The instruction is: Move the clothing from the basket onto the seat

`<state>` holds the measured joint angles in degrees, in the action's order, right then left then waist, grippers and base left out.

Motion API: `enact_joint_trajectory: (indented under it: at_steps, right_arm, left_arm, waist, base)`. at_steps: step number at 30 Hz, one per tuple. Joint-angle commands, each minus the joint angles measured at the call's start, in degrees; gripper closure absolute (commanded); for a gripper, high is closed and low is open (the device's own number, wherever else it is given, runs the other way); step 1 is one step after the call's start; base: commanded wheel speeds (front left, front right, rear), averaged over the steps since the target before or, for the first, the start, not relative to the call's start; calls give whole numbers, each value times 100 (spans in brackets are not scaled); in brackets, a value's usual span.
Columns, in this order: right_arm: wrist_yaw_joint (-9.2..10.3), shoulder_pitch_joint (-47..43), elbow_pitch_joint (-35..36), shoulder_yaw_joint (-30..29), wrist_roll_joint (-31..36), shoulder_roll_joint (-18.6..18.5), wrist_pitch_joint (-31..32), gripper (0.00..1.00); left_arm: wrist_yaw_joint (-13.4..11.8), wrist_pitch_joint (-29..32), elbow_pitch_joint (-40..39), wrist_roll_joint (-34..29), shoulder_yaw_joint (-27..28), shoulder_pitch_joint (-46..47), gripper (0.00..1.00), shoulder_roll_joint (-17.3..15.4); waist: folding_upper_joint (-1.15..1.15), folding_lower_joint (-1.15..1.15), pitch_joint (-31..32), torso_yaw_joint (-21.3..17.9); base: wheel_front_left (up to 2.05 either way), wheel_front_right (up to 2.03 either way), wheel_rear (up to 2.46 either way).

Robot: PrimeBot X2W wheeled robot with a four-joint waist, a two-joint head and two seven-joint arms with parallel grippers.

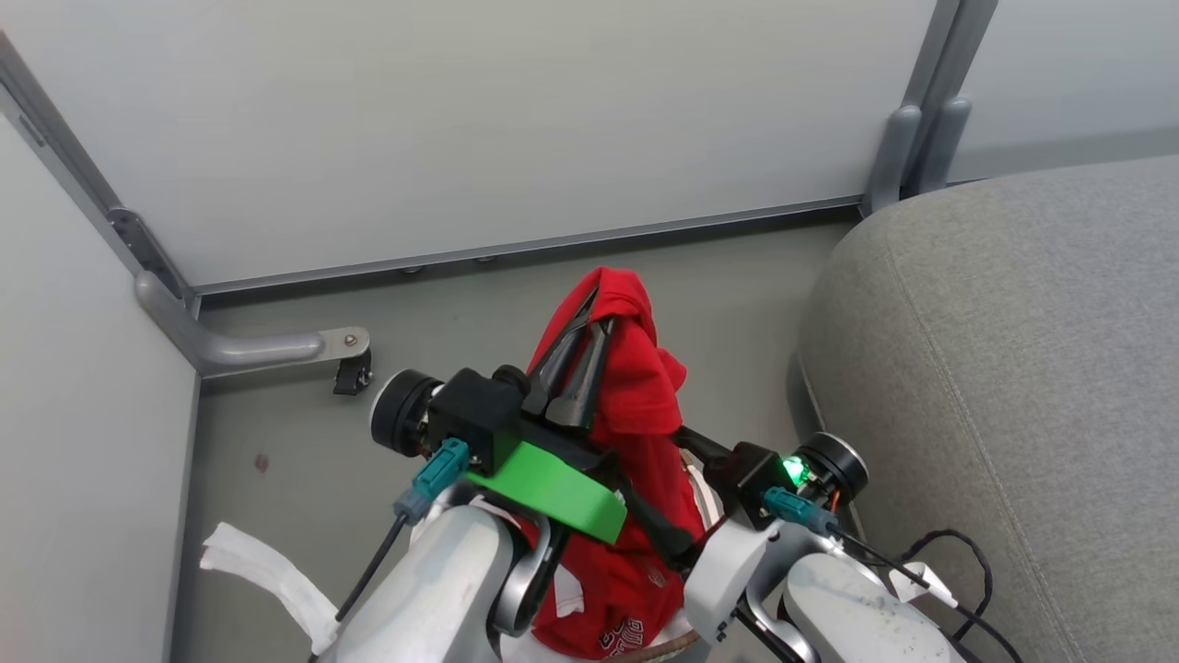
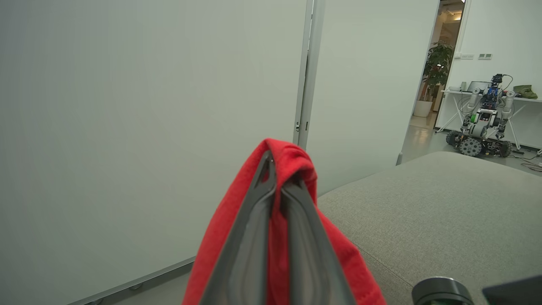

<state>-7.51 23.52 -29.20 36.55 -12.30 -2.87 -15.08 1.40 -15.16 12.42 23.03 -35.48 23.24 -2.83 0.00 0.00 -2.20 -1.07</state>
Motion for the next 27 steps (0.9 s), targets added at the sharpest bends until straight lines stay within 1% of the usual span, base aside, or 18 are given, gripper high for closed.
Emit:
enact_joint_trajectory:
  at_steps: [1, 3, 4, 7, 8, 11, 15, 23, 24, 25, 27]
  right_arm:
    - [4, 89, -130, 53, -111, -17, -13, 0]
    - [4, 121, -249, 136, -334, -12, -13, 0]
    - [4, 179, -284, 188, -421, -16, -13, 3]
    - [4, 242, -455, 396, -629, -20, -13, 91]
    - [4, 248, -507, 451, -685, -18, -13, 100]
    - [4, 256, -603, 575, -884, -17, -13, 100]
    - [4, 179, -556, 556, -981, -17, -13, 100]
    - [4, 138, -405, 437, -909, -14, -13, 100]
    - [4, 123, -386, 424, -899, -15, -13, 100]
    - [4, 106, -362, 404, -881, -15, -13, 100]
    - [4, 71, -312, 368, -861, -13, -13, 100]
  left_arm:
    - [-23, 0, -6, 36, -58, 119, 100, -14]
    - [-31, 1, 5, 66, -115, 153, 100, -14]
    - [-40, 0, 9, 77, -141, 171, 100, -14]
    - [-50, 0, 27, 117, -218, 228, 100, -13]
    - [-57, 1, 42, 128, -225, 234, 100, -13]
    - [-86, 0, 92, 149, -230, 242, 100, -13]
    - [-106, 0, 144, 169, -179, 249, 100, -13]
    - [-89, 1, 184, 132, -79, 187, 100, -13]
    - [-75, 2, 207, 141, -81, 170, 68, -13]
    - [-55, 3, 236, 165, -90, 152, 0, -14]
    - [-65, 3, 235, 139, -54, 151, 0, -14]
  waist:
    - [0, 0, -30, 87]
    - [0, 0, -35, 134]
    - [0, 0, -43, 154]
    - [0, 0, -63, 214]
    - [0, 0, -66, 227]
    - [0, 0, -62, 259]
    - [0, 0, -85, 259]
    - [0, 0, -86, 187]
    - [0, 0, -83, 177]
    - [0, 0, -77, 165]
    - [0, 0, -75, 144]
  base:
    - [0, 0, 0]
    - [0, 0, 0]
    - [0, 0, 0]
    - [0, 0, 0]
    - [0, 0, 0]
    - [0, 0, 0]
    - [0, 0, 0]
    - [0, 0, 0]
    - [0, 0, 0]
    - [0, 0, 0]
    - [0, 0, 0]
